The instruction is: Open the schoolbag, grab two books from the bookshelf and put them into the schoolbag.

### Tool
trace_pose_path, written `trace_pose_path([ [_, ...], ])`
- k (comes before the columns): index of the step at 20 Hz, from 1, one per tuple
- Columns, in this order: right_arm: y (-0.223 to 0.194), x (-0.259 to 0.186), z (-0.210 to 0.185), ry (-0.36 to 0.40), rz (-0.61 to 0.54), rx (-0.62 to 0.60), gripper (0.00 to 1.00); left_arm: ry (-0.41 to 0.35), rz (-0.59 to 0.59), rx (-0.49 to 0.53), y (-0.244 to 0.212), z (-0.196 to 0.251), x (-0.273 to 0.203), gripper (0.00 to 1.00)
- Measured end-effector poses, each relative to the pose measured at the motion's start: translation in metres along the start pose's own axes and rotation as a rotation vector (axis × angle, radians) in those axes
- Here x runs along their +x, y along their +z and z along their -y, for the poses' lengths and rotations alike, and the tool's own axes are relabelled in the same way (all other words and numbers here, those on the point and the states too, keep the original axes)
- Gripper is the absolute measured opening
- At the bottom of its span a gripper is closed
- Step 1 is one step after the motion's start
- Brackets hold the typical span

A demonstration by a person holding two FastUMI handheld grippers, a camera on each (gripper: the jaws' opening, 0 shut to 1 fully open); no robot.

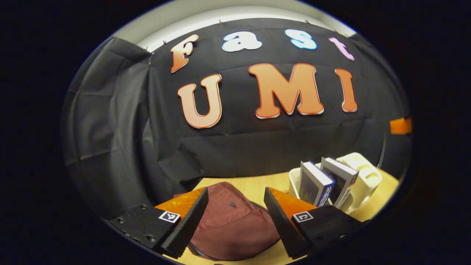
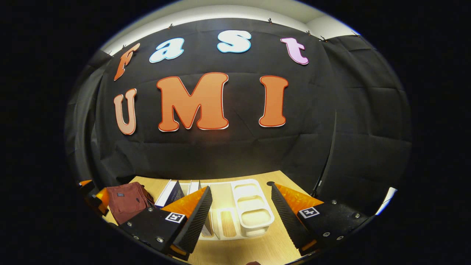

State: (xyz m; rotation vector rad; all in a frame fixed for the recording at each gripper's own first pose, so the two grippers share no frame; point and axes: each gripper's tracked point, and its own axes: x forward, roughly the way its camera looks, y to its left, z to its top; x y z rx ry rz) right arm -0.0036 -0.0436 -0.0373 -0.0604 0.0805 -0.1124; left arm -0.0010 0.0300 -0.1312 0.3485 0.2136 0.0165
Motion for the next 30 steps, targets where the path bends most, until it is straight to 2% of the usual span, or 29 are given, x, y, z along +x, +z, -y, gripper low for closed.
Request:
trace_pose_path([
  [7, -0.017, 0.002, 0.022, -0.013, -0.046, 0.0, 0.96, -0.086, -0.128, 0.326, -0.084, 0.049, -0.007, 0.95],
  [11, -0.028, 0.003, 0.04, -0.033, -0.082, -0.004, 0.96, -0.077, -0.312, 0.46, -0.151, 0.054, -0.02, 0.96],
  [15, -0.036, 0.003, 0.055, -0.051, -0.115, -0.007, 0.96, -0.104, -0.41, 0.509, -0.2, 0.067, -0.018, 0.98],
  [19, -0.043, 0.007, 0.061, -0.053, -0.143, 0.004, 0.96, -0.123, -0.445, 0.578, -0.222, 0.075, -0.012, 0.98],
  [26, -0.054, 0.011, 0.062, -0.036, -0.196, 0.078, 0.96, -0.103, -0.534, 0.596, -0.252, 0.062, 0.009, 0.97],
  [28, -0.051, 0.011, 0.062, -0.036, -0.187, 0.065, 0.96, -0.12, -0.538, 0.582, -0.253, 0.063, 0.012, 0.98],
  [29, -0.051, 0.011, 0.061, -0.035, -0.181, 0.058, 0.96, -0.135, -0.546, 0.576, -0.254, 0.066, 0.01, 0.94],
  [30, -0.049, 0.01, 0.06, -0.032, -0.178, 0.055, 0.96, -0.146, -0.552, 0.575, -0.253, 0.068, 0.008, 1.0],
])
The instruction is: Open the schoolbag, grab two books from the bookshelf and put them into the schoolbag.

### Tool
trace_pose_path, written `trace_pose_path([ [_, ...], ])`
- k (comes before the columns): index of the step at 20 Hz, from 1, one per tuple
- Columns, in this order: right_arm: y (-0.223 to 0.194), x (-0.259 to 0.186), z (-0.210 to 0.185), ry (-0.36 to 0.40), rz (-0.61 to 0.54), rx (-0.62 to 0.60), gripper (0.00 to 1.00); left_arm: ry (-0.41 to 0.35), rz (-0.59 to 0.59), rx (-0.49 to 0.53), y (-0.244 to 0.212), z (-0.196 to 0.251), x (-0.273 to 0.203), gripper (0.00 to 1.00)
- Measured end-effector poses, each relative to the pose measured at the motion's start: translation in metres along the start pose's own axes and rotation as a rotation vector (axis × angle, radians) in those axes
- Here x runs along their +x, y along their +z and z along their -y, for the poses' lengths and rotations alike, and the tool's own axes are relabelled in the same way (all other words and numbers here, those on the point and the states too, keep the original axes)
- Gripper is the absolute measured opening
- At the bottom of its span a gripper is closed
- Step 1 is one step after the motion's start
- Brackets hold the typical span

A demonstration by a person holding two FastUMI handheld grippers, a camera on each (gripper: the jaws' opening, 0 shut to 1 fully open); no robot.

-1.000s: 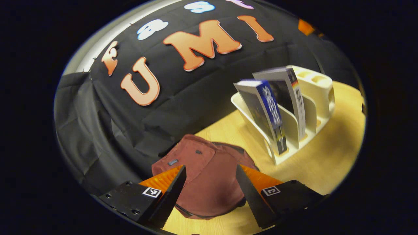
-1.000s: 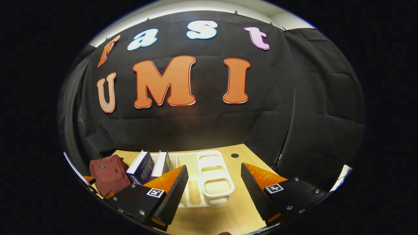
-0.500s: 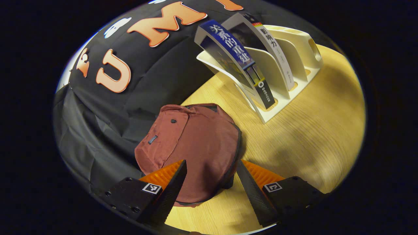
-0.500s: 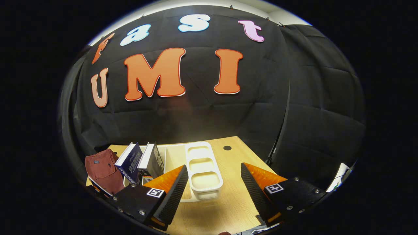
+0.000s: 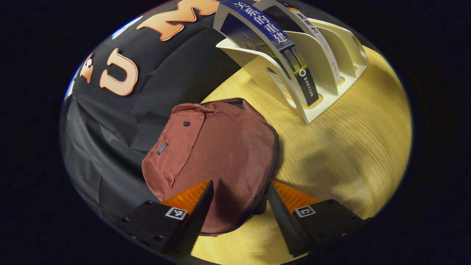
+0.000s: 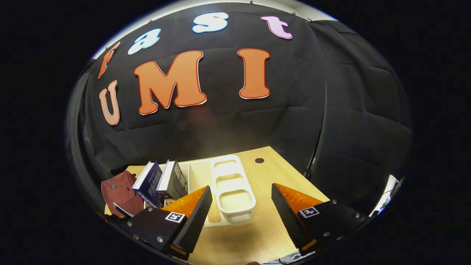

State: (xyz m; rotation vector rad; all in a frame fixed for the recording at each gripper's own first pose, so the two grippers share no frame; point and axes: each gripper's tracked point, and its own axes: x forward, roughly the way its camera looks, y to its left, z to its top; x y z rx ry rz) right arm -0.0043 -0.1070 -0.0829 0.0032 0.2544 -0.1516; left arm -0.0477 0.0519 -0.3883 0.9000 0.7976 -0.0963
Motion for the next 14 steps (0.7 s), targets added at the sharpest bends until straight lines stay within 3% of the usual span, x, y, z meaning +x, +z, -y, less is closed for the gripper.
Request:
trace_pose_path([
  [3, 0.003, 0.0, -0.001, 0.014, 0.003, 0.005, 0.96, 0.003, 0.003, 0.04, 0.006, -0.002, -0.004, 0.34],
  [4, 0.003, 0.0, -0.002, 0.017, 0.002, 0.009, 0.96, -0.005, -0.018, 0.046, 0.006, -0.002, -0.006, 0.41],
  [5, 0.004, 0.001, -0.003, 0.018, 0.003, 0.013, 0.96, -0.008, -0.03, 0.037, 0.004, -0.006, -0.006, 0.18],
  [6, 0.005, 0.001, -0.003, 0.019, 0.004, 0.014, 0.96, -0.019, -0.033, 0.008, 0.006, -0.008, -0.007, 0.09],
  [8, 0.008, 0.006, -0.006, 0.023, 0.011, 0.009, 0.96, -0.061, -0.042, -0.034, 0.006, -0.009, -0.006, 0.02],
  [14, 0.009, 0.006, -0.016, 0.06, 0.004, 0.04, 0.96, -0.194, -0.102, -0.034, 0.004, -0.006, -0.004, 0.01],
])
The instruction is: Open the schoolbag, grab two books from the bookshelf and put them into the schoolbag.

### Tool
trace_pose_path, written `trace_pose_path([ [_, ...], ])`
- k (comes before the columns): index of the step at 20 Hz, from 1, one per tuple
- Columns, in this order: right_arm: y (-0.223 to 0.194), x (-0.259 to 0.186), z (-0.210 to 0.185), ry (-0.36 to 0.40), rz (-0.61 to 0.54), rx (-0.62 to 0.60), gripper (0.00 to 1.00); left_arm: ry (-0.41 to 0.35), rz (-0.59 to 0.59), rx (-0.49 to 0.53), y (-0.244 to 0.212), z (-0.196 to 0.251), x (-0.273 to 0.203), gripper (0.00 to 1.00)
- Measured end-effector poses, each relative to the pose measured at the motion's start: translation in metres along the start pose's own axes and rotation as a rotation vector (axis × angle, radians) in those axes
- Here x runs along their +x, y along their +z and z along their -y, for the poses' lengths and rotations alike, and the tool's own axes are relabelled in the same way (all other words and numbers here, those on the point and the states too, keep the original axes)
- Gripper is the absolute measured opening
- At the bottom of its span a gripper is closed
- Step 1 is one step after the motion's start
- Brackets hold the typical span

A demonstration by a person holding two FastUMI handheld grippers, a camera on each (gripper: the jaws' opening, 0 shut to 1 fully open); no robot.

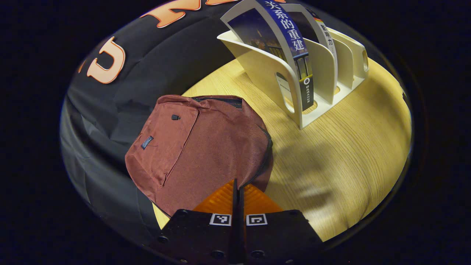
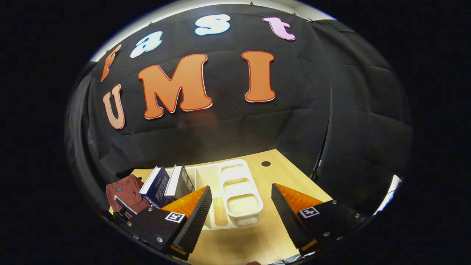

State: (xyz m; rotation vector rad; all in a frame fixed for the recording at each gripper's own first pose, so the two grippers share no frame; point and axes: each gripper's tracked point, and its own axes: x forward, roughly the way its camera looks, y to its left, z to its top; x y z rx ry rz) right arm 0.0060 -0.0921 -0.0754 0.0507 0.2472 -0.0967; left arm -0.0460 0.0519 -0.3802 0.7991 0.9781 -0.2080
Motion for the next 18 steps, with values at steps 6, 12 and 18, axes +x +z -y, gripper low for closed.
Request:
trace_pose_path([
  [6, 0.004, 0.002, -0.013, 0.025, -0.002, 0.026, 0.96, -0.126, -0.024, 0.026, 0.012, -0.007, -0.019, 0.01],
  [12, 0.004, 0.0, -0.027, -0.025, -0.008, 0.044, 0.96, -0.327, -0.014, 0.023, 0.036, -0.039, -0.051, 0.01],
  [18, 0.006, -0.012, -0.068, -0.069, 0.002, 0.061, 0.96, -0.393, 0.051, 0.21, 0.077, -0.106, -0.074, 0.01],
])
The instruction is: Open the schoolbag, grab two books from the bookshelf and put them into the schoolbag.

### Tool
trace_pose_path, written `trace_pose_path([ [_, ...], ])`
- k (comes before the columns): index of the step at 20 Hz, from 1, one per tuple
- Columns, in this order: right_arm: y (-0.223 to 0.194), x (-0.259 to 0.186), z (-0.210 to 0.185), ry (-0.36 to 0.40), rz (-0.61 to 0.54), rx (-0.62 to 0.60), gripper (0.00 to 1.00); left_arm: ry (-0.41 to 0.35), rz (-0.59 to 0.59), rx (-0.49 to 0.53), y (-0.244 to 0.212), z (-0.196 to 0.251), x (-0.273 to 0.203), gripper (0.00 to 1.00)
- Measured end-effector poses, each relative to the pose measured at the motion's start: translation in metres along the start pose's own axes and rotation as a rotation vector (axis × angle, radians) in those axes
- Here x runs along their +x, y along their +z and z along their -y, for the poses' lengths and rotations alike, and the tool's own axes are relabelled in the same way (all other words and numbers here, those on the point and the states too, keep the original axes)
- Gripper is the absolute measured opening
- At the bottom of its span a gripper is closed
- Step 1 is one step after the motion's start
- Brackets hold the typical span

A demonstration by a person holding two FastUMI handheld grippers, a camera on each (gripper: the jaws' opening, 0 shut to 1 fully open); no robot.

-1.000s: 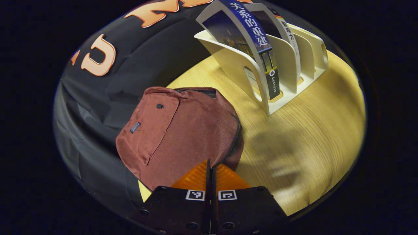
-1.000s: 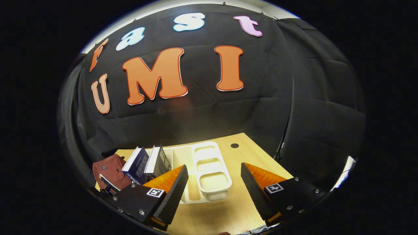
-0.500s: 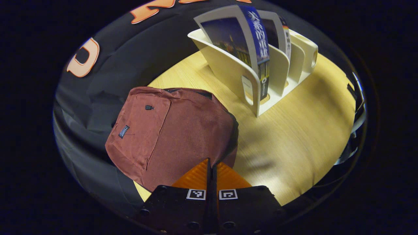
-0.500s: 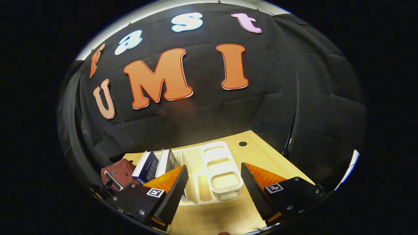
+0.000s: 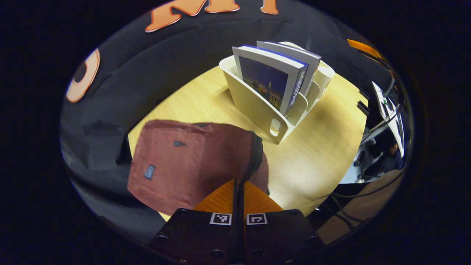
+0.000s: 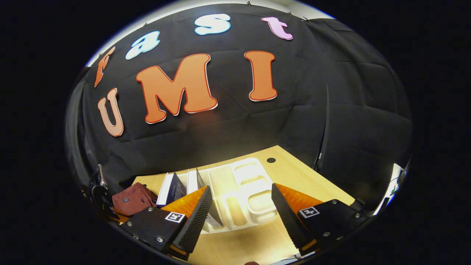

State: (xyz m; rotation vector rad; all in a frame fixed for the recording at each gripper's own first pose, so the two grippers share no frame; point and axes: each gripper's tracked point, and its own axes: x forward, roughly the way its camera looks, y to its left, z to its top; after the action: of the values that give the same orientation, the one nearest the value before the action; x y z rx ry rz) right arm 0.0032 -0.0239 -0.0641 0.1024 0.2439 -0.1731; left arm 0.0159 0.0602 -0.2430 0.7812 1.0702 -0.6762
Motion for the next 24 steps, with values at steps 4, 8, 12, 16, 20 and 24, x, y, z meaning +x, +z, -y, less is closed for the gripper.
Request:
trace_pose_path([
  [4, -0.002, -0.01, -0.037, 0.021, -0.014, 0.04, 0.96, 0.037, 0.046, 0.136, 0.021, -0.056, -0.023, 0.01],
  [8, 0.003, -0.02, -0.064, 0.013, -0.012, 0.023, 0.96, 0.041, 0.098, 0.188, 0.036, -0.09, -0.036, 0.01],
  [12, 0.009, -0.028, -0.098, 0.046, -0.072, -0.013, 1.0, 0.028, 0.133, 0.203, 0.042, -0.107, -0.042, 0.01],
  [16, 0.008, -0.014, -0.131, 0.108, -0.23, -0.097, 0.96, 0.004, 0.141, 0.168, 0.037, -0.113, -0.034, 0.01],
  [20, -0.016, 0.006, -0.166, 0.198, -0.503, -0.227, 0.96, -0.003, 0.148, 0.155, 0.032, -0.119, -0.026, 0.01],
  [24, -0.04, 0.038, -0.197, 0.25, -0.707, -0.257, 0.97, -0.004, 0.152, 0.127, 0.03, -0.128, -0.023, 0.01],
])
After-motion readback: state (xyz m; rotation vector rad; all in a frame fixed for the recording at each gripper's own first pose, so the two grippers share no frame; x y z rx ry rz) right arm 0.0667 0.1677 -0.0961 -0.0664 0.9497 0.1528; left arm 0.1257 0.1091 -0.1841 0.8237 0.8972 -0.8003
